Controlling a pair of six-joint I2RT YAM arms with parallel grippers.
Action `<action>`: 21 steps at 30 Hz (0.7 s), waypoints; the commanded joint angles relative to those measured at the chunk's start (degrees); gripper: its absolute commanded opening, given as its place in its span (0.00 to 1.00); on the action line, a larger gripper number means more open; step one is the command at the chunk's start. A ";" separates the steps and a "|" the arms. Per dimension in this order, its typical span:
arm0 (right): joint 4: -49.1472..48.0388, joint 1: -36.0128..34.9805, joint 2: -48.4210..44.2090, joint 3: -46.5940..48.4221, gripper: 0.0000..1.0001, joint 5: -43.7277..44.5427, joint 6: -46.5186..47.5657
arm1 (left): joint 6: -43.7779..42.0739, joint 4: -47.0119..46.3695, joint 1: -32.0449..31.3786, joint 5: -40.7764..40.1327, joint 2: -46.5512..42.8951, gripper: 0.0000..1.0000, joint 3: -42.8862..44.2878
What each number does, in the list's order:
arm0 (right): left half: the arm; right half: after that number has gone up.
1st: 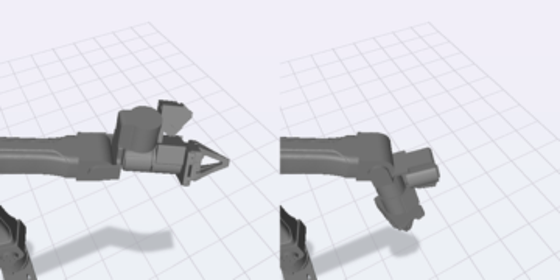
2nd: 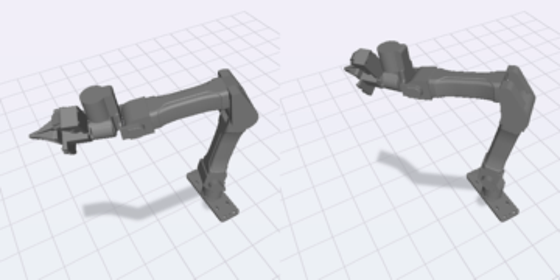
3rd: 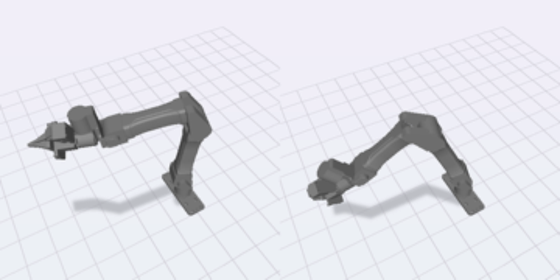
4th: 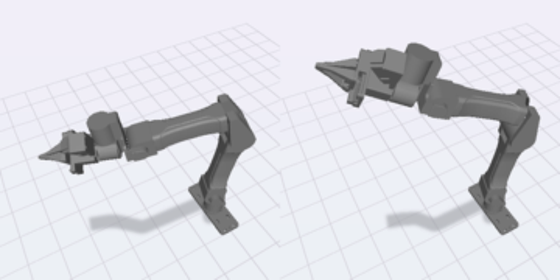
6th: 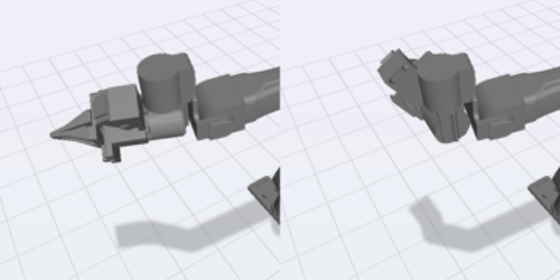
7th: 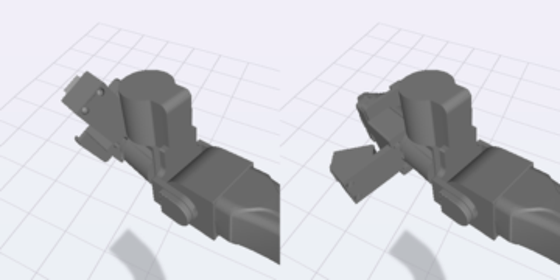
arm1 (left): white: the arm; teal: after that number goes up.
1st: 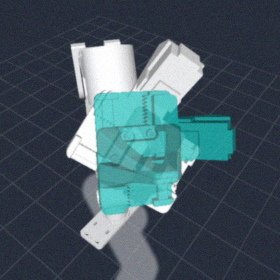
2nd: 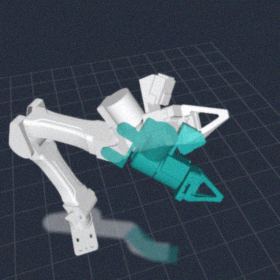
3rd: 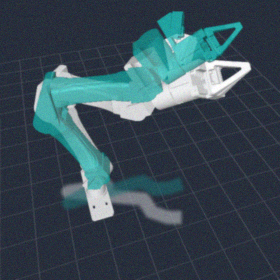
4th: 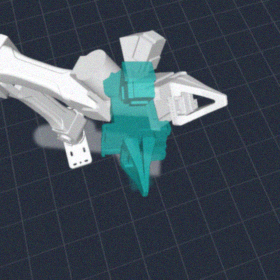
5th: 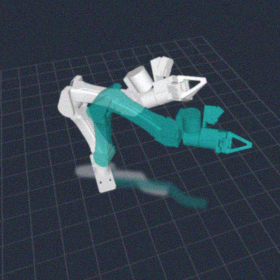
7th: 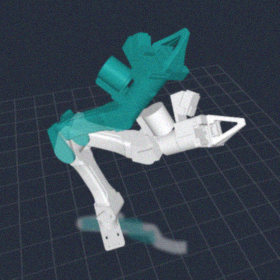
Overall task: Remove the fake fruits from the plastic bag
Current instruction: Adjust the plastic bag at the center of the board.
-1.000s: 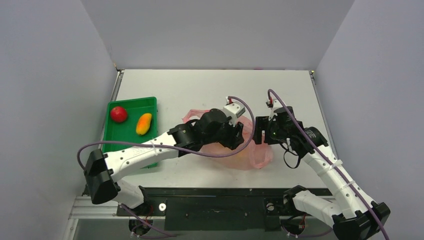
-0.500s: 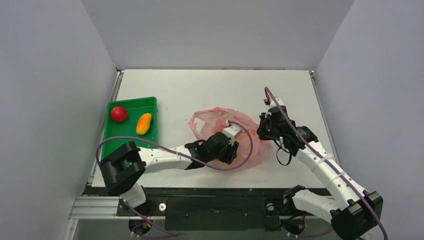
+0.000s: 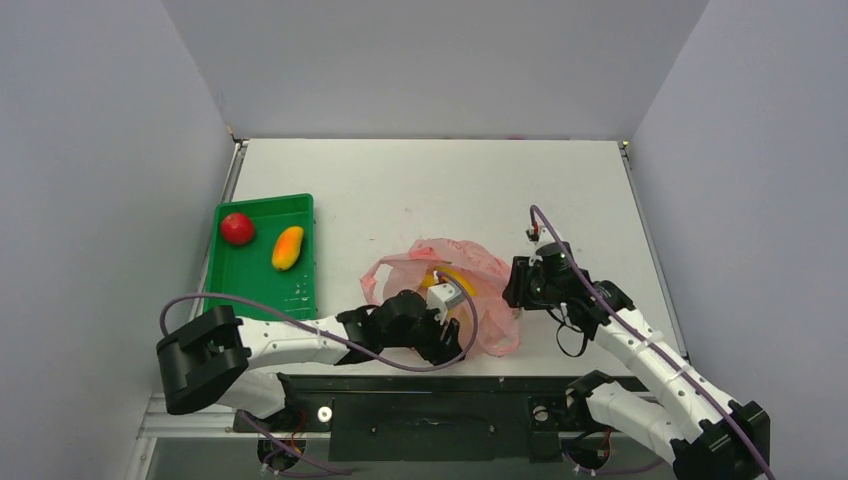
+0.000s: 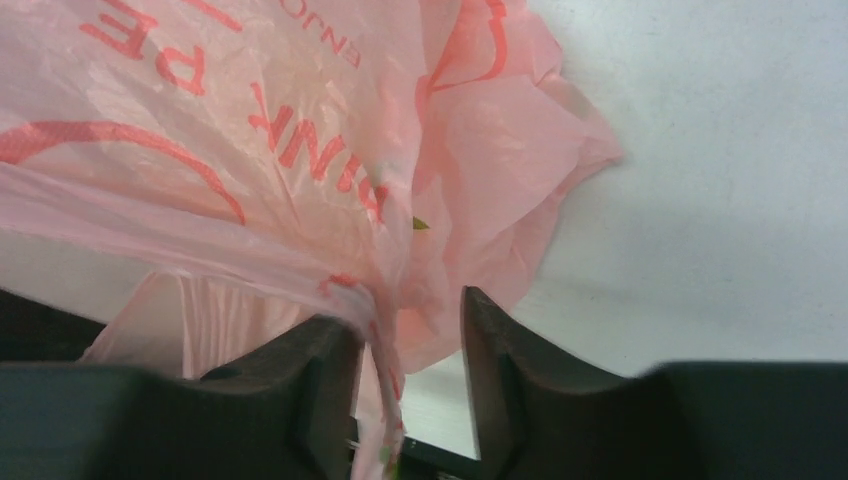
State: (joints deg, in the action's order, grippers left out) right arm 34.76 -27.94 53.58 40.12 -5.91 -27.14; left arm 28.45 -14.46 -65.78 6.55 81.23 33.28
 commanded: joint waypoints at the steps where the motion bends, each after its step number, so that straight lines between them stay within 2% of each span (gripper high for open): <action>1: 0.77 -1.02 -4.34 0.55 0.49 -0.37 -2.03 | -5.93 4.77 0.56 11.43 -7.23 0.50 10.20; 2: 1.91 -1.17 -4.97 0.70 0.55 0.28 -4.59 | -6.25 6.27 0.74 13.15 -8.37 0.51 11.53; 3: 2.25 -1.40 -5.20 0.74 0.67 0.24 -6.22 | -6.24 9.38 1.35 13.19 -8.90 0.52 13.98; 5: 2.67 -2.29 -4.90 0.30 0.78 -1.49 -11.60 | -4.54 11.75 3.26 14.08 -10.09 0.52 15.99; 9: 0.86 -7.28 -4.79 -1.71 0.83 1.51 -24.15 | 2.16 10.18 7.95 17.69 -11.82 0.53 14.95; 10: -0.35 -8.04 -5.15 -2.02 0.83 2.22 -27.45 | 3.13 8.62 8.83 21.53 -11.89 0.53 14.29; 13: -4.76 -9.65 -6.68 -5.09 0.84 4.65 -32.82 | 2.65 9.02 9.17 28.09 -11.44 0.54 14.00; 16: -7.57 -9.80 -7.25 -6.94 0.82 5.59 -35.58 | 0.43 12.95 9.26 27.36 -12.76 0.55 13.91; 18: -8.65 -9.81 -8.01 -9.22 0.76 5.72 -35.28 | -2.37 17.60 9.41 28.08 -13.48 0.56 14.74; 20: -6.51 -9.80 -9.06 -9.83 0.55 8.62 -33.43 | -5.99 24.71 9.51 27.37 -13.86 0.56 16.60; 21: -5.03 -9.82 -9.95 -9.86 0.31 10.92 -32.72 | -6.85 27.32 9.52 22.83 -14.24 0.57 17.33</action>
State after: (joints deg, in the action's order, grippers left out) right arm 30.39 -37.34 46.15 31.14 -1.93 -58.78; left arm 27.57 1.52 -56.51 31.51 69.47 47.20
